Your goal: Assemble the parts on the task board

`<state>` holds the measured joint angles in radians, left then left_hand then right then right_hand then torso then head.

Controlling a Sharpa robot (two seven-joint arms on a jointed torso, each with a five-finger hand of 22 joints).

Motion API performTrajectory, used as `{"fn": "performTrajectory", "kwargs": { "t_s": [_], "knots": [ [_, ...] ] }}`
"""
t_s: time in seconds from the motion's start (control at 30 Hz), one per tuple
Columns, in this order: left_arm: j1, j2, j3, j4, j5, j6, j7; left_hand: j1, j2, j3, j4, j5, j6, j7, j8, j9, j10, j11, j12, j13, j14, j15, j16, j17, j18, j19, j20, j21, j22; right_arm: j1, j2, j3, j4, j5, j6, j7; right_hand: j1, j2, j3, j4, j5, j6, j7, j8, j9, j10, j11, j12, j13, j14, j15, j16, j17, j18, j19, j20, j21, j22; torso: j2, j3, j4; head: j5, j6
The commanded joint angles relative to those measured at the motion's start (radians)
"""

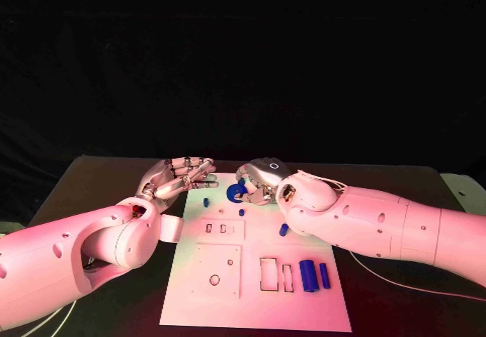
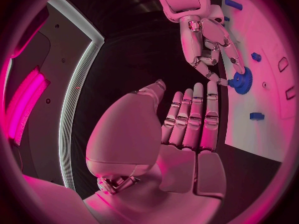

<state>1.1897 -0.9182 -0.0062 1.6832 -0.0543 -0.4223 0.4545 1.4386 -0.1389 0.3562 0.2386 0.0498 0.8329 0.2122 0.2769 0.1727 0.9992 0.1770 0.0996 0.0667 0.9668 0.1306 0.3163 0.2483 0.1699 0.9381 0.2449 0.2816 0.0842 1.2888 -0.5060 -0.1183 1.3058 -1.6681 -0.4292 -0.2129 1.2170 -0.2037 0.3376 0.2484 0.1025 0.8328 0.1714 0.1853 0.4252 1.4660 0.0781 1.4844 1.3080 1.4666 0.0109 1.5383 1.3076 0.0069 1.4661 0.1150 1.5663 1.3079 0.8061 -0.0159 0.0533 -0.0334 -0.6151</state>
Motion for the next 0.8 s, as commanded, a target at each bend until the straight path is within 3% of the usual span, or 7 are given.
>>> {"fn": "performTrajectory", "kwargs": {
  "t_s": [0.03,0.27,0.37,0.4,0.57,0.67,0.8],
  "knots": [
    [0.001,0.001,0.001,0.001,0.001,0.019,0.004,-0.005,0.000,0.004,0.001,0.002,-0.008,0.015,-0.004,-0.002,-0.002,0.002,-0.005,0.000,0.001,0.004,-0.004,0.001,0.014,0.006,-0.001,-0.004,-0.002,0.000,-0.015,0.000,0.014,0.005,-0.021,0.003,-0.004,0.014,-0.009,0.007,0.008,0.014,-0.002,-0.001,0.003,0.050,0.007,0.007,0.191,0.084,0.003,0.006,0.164,-0.007,0.105,0.007,0.004,0.263,0.000,0.0001,-0.0002,0.000,0.002],
    [0.001,-0.002,0.001,0.000,0.001,0.020,0.004,-0.005,0.000,0.004,0.000,0.002,-0.010,0.016,-0.005,-0.002,-0.002,0.003,-0.007,-0.001,0.000,0.005,-0.005,0.002,0.014,0.006,-0.001,-0.004,-0.002,0.010,-0.121,0.006,0.102,0.085,-0.160,0.073,0.016,0.024,-0.001,0.007,0.032,0.032,-0.008,0.001,0.007,0.054,0.002,0.013,0.196,0.084,-0.002,0.006,0.164,-0.007,0.105,0.003,0.004,0.263,-0.003,-0.0001,-0.0040,-0.003,0.008],
    [0.001,-0.006,0.001,0.000,0.001,0.020,0.004,-0.005,0.000,0.004,0.000,0.002,-0.010,0.016,-0.005,-0.002,-0.002,0.003,-0.007,-0.001,0.000,0.005,-0.005,0.002,0.014,0.006,-0.001,-0.004,-0.002,0.026,-0.204,0.010,0.160,0.160,-0.173,0.131,0.029,0.025,0.006,0.000,0.040,0.041,-0.009,0.002,0.009,0.051,0.000,0.008,0.193,0.083,-0.004,0.005,0.159,-0.007,0.105,0.001,0.004,0.263,-0.004,0.0008,-0.0080,-0.008,0.011],
    [0.001,-0.007,0.001,0.000,0.001,0.020,0.004,-0.005,0.000,0.004,0.000,0.002,-0.010,0.016,-0.005,-0.002,-0.002,0.003,-0.007,-0.001,0.000,0.005,-0.005,0.002,0.014,0.006,-0.001,-0.004,-0.002,0.031,-0.228,0.011,0.174,0.181,-0.166,0.147,0.034,0.024,0.008,-0.003,0.041,0.043,-0.010,0.002,0.009,0.050,0.000,0.007,0.191,0.082,-0.005,0.004,0.158,-0.007,0.105,0.000,0.004,0.263,-0.003,0.0011,-0.0080,-0.010,0.011],
    [0.001,-0.010,0.001,0.001,0.001,0.022,0.005,-0.005,0.000,0.004,0.000,0.002,-0.010,0.015,-0.005,-0.002,-0.002,0.003,-0.007,-0.001,0.000,0.005,-0.005,0.002,0.014,0.006,-0.001,-0.005,-0.002,0.046,-0.357,0.013,0.219,0.302,-0.075,0.235,0.073,0.015,0.024,-0.030,0.036,0.049,-0.011,-0.005,0.009,0.047,-0.001,0.002,0.187,0.082,-0.009,0.003,0.156,-0.007,0.105,-0.004,0.004,0.263,-0.008,0.0023,-0.0193,-0.020,0.013],
    [0.001,-0.010,0.001,-0.001,0.001,0.026,0.006,-0.005,-0.001,0.004,0.000,0.002,-0.010,0.015,-0.005,-0.002,-0.002,0.003,-0.007,-0.001,0.000,0.005,-0.005,0.002,0.014,0.006,-0.001,-0.005,-0.003,0.048,-0.419,0.012,0.207,0.360,0.002,0.302,0.093,0.007,0.031,-0.046,0.035,0.055,-0.014,-0.006,0.009,0.044,-0.004,-0.003,0.183,0.081,-0.012,0.003,0.156,-0.007,0.105,-0.006,0.004,0.263,-0.009,0.0050,-0.0248,-0.026,0.015],
    [0.001,-0.009,0.001,-0.007,0.001,0.028,0.007,-0.005,-0.001,0.005,0.000,0.002,-0.009,0.015,-0.005,-0.002,-0.002,0.003,-0.008,-0.001,0.000,0.005,-0.005,0.002,0.014,0.006,-0.001,-0.005,-0.003,0.042,-0.458,0.011,0.176,0.417,0.057,0.365,0.121,-0.001,0.038,-0.067,0.059,0.051,-0.025,-0.015,0.007,0.044,-0.013,-0.003,0.184,0.082,-0.021,0.004,0.160,-0.007,0.105,-0.013,0.004,0.263,-0.009,0.0102,-0.0289,-0.029,0.015]
  ]
}}
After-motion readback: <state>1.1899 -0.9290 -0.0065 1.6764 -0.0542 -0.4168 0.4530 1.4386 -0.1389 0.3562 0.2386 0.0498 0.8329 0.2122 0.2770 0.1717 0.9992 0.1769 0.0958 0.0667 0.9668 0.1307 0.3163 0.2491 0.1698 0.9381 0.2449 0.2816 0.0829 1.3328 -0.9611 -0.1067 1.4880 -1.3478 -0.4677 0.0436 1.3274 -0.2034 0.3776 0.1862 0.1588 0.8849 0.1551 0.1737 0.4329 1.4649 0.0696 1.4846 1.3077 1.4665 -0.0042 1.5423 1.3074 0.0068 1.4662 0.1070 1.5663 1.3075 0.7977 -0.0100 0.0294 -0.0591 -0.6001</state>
